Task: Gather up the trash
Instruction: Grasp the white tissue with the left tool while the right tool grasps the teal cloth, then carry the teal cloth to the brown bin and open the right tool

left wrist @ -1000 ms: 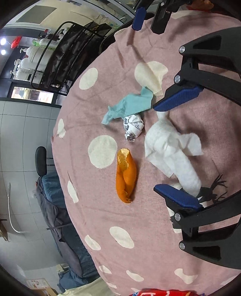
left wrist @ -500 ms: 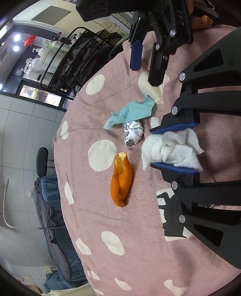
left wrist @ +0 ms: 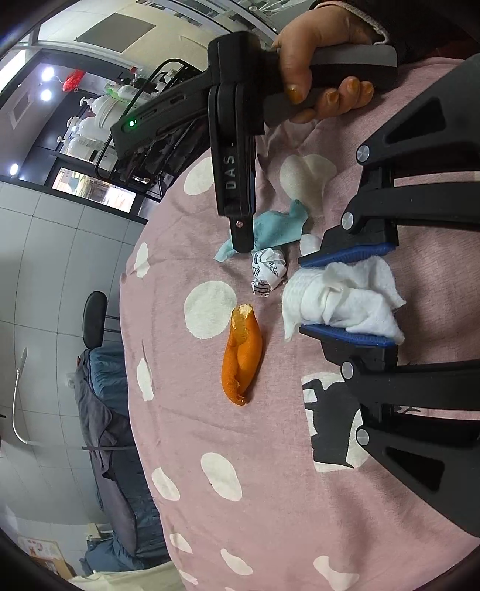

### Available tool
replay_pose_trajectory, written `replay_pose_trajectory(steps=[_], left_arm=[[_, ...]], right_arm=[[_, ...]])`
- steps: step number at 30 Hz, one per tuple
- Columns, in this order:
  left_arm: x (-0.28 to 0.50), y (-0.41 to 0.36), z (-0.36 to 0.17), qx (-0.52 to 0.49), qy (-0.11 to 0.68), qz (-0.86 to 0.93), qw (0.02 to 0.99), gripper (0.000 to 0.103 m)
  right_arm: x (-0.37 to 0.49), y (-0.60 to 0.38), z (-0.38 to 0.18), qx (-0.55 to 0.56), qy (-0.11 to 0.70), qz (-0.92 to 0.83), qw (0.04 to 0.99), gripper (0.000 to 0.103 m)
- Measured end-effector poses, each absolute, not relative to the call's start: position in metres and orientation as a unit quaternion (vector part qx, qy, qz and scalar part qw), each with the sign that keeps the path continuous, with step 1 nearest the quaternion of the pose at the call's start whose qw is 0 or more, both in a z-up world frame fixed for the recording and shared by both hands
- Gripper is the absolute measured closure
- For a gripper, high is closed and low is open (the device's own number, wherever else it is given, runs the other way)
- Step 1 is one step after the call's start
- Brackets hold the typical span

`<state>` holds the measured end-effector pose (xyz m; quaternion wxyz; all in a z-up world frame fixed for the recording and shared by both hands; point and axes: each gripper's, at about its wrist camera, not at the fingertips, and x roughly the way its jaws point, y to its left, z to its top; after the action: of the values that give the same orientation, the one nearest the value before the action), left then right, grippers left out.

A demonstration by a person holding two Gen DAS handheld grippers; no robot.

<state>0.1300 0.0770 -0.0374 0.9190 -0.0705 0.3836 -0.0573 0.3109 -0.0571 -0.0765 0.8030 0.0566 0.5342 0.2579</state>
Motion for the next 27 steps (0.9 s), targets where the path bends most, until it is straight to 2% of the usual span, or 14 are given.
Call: replay_pose_trajectory(steps=[3,5,7,8,11,14,27], left_arm=[[0.130,0.078,-0.037,-0.071,0.383,-0.058,0.919,0.072],[0.129,0.078,-0.037,-0.072,0.383,-0.058,0.919,0.072],[0.129,0.078,-0.038,-0.073,0.384,-0.058,0.919,0.072],[0.129,0.078,-0.038,-0.074,0.384,-0.059,0.919,0.072],[0.129,0.079,-0.038,-0.076,0.384,-0.059,0.918,0.072],[0.128,0.078,-0.037,-0.077,0.383,-0.062,0.919,0.072],[0.128,0.057,-0.023,-0.065,0.365,-0.090,0.924,0.072]], right_arm=[[0.320,-0.051,-0.083,0.060,0.541,0.250,0.801,0.047],[0.324,-0.049,-0.088,0.065,0.547,0.251,0.796,0.060],[0.325,-0.050,-0.090,0.069,0.548,0.251,0.795,0.069],[0.325,-0.051,-0.090,0.073,0.545,0.250,0.797,0.078],[0.321,-0.057,-0.083,0.082,0.526,0.254,0.808,0.087],[0.314,-0.062,-0.072,0.081,0.504,0.255,0.821,0.091],[0.270,-0.112,-0.026,0.101,0.432,0.260,0.858,0.091]])
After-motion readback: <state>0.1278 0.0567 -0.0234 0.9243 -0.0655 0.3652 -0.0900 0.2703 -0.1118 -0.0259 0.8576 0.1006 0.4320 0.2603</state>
